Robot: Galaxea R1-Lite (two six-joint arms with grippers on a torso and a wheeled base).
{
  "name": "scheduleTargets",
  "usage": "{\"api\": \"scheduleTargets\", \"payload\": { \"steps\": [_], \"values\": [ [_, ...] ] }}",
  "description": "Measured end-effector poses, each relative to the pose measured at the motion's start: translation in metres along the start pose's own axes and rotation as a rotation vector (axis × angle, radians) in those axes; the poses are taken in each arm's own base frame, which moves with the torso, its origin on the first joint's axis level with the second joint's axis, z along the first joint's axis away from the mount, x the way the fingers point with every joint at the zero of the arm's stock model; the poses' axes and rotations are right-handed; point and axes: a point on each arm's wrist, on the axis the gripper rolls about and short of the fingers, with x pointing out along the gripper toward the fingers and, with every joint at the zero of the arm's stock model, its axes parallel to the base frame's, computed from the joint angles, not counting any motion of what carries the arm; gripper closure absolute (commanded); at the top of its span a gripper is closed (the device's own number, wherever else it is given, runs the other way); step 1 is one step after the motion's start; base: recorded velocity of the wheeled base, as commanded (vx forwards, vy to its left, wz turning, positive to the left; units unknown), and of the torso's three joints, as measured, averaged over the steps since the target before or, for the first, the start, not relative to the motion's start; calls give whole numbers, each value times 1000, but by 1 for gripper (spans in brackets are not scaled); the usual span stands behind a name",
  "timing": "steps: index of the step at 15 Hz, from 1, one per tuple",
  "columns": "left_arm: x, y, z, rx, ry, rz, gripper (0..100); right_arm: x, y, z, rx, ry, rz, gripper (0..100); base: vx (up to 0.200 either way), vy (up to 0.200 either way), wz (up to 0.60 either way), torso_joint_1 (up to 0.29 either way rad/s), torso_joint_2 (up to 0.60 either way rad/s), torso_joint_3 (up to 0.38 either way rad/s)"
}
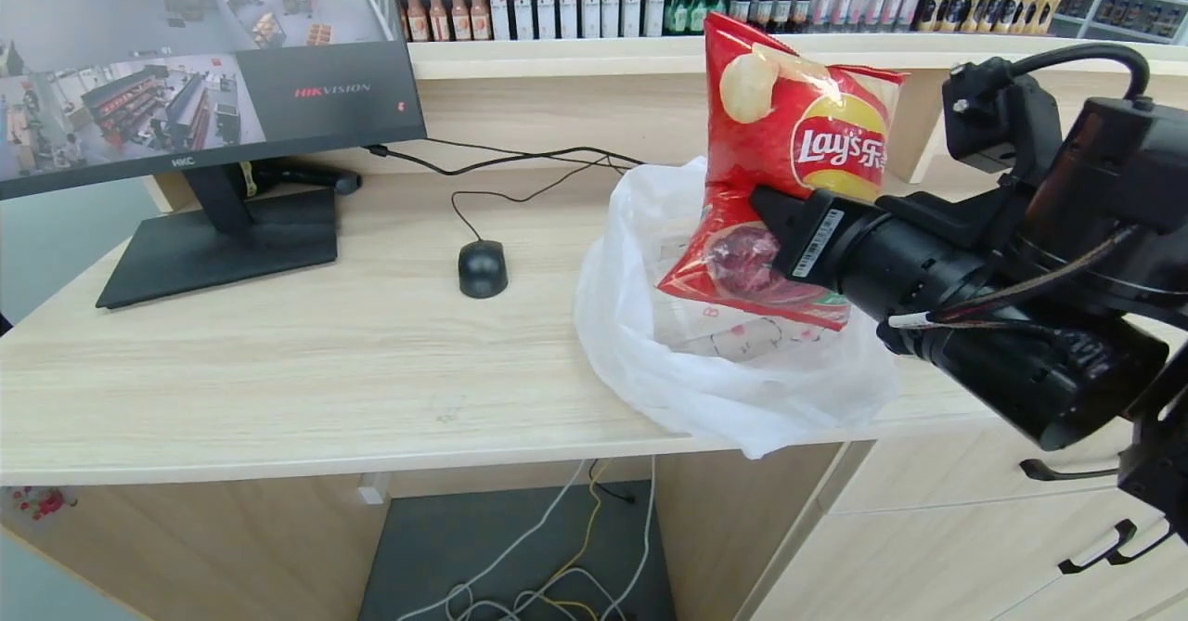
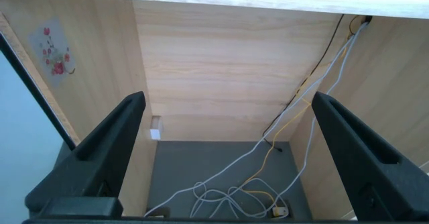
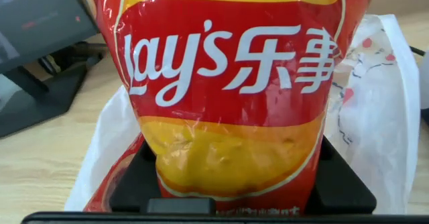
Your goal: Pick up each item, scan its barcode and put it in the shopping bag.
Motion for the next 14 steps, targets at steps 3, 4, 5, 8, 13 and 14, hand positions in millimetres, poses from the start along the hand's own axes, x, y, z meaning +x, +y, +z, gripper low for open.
{"api": "scheduleTargets", "payload": {
  "steps": [3, 4, 5, 8, 13, 14],
  "values": [
    [0, 0, 0, 0, 0, 0, 0, 10, -7, -4, 13, 11, -34, 100, 0, 0, 0, 0, 0, 0],
    [0, 0, 0, 0, 0, 0, 0, 13, -9, -6, 10, 17, -41, 100, 0, 0, 0, 0, 0, 0],
    [0, 0, 0, 0, 0, 0, 0, 15, -10, -9, 6, 26, -42, 100, 0, 0, 0, 0, 0, 0],
    [0, 0, 0, 0, 0, 0, 0, 21, -15, -13, -11, 38, -65, 100, 0, 0, 0, 0, 0, 0],
    [0, 0, 0, 0, 0, 0, 0, 15, -18, -16, -68, 171, -60, 100, 0, 0, 0, 0, 0, 0],
    [0, 0, 0, -1, 0, 0, 0, 13, -19, -15, -69, 181, -53, 100, 0, 0, 0, 0, 0, 0]
  ]
}}
